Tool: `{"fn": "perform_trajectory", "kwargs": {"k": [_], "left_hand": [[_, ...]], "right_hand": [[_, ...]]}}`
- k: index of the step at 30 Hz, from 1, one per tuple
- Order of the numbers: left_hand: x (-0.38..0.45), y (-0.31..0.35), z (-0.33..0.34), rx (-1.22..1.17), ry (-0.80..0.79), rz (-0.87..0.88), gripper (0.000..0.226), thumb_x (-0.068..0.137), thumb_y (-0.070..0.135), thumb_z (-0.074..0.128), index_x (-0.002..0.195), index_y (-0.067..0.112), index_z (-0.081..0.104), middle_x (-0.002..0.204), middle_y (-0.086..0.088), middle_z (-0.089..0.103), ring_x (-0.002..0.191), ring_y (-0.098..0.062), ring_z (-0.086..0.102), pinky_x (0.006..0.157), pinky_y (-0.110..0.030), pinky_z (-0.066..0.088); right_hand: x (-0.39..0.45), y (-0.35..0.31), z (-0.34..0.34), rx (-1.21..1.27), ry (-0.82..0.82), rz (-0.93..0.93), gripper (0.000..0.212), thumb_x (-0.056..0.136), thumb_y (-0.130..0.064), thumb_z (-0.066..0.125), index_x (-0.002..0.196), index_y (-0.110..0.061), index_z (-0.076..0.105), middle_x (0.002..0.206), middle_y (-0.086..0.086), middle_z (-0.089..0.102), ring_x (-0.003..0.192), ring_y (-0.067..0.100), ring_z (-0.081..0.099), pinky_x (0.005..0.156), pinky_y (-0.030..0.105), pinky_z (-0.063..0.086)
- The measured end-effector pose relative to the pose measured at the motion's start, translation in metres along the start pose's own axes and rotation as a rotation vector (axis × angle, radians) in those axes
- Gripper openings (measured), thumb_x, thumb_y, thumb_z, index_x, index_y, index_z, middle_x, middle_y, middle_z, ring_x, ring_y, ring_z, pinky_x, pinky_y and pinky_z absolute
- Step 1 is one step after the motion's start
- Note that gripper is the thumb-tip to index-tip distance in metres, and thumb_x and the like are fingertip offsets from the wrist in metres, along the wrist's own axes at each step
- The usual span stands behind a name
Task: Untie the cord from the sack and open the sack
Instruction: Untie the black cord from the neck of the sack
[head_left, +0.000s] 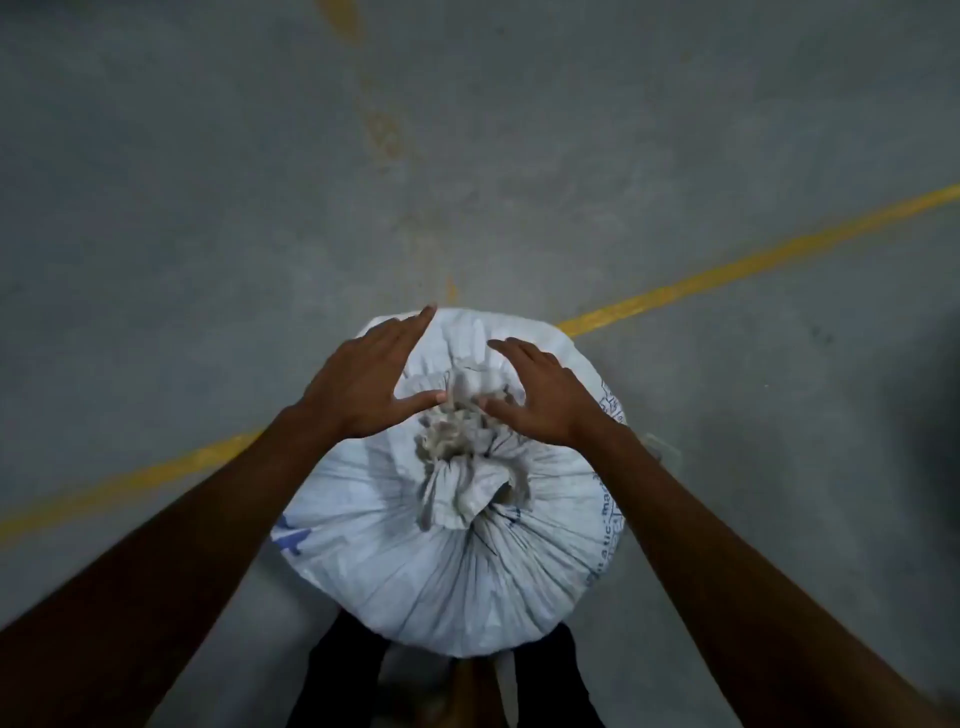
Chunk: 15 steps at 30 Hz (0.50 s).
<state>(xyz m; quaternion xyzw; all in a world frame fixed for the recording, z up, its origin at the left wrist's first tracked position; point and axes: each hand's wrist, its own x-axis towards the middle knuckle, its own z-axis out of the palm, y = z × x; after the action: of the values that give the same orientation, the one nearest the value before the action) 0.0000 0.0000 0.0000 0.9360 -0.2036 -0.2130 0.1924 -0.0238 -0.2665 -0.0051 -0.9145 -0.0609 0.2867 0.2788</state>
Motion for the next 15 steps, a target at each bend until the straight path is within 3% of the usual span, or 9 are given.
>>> {"fn": "perform_trajectory", "kwargs": {"k": [6,11,15], "left_hand": [[0.001,-0.006,0.031,-0.118,-0.094,-0.022,0.112,0.084,0.088,0.047,0.171,0.034,0.002,0.167,-0.01,0.042,0.151,-0.032,0.042,0.118,-0.049,0.04],[-0.017,0.002,0.053,-0.213,-0.167,0.06,0.122,0.076,0.096,0.055,0.169,0.041,-0.002,0.173,0.001,0.032,0.155,-0.023,0.039,0.12,-0.052,0.042],[-0.041,0.013,0.078,-0.244,-0.18,0.066,0.133,0.067,0.096,0.065,0.168,0.045,-0.005,0.173,0.004,0.032,0.156,-0.02,0.038,0.121,-0.051,0.042]], "right_hand": [[-0.007,0.026,0.028,0.064,-0.099,0.033,0.086,0.094,-0.061,0.069,0.164,-0.039,0.024,0.176,0.0,0.018,0.159,0.03,0.025,0.122,0.059,0.031],[-0.032,0.039,0.04,0.095,-0.127,-0.032,0.102,0.079,-0.086,0.054,0.165,-0.041,0.022,0.177,-0.004,0.014,0.162,0.022,0.018,0.126,0.056,0.027],[-0.051,0.051,0.054,0.079,-0.113,-0.07,0.116,0.074,-0.088,0.064,0.167,-0.043,0.012,0.178,-0.008,0.002,0.164,0.019,0.009,0.128,0.056,0.024]]}}
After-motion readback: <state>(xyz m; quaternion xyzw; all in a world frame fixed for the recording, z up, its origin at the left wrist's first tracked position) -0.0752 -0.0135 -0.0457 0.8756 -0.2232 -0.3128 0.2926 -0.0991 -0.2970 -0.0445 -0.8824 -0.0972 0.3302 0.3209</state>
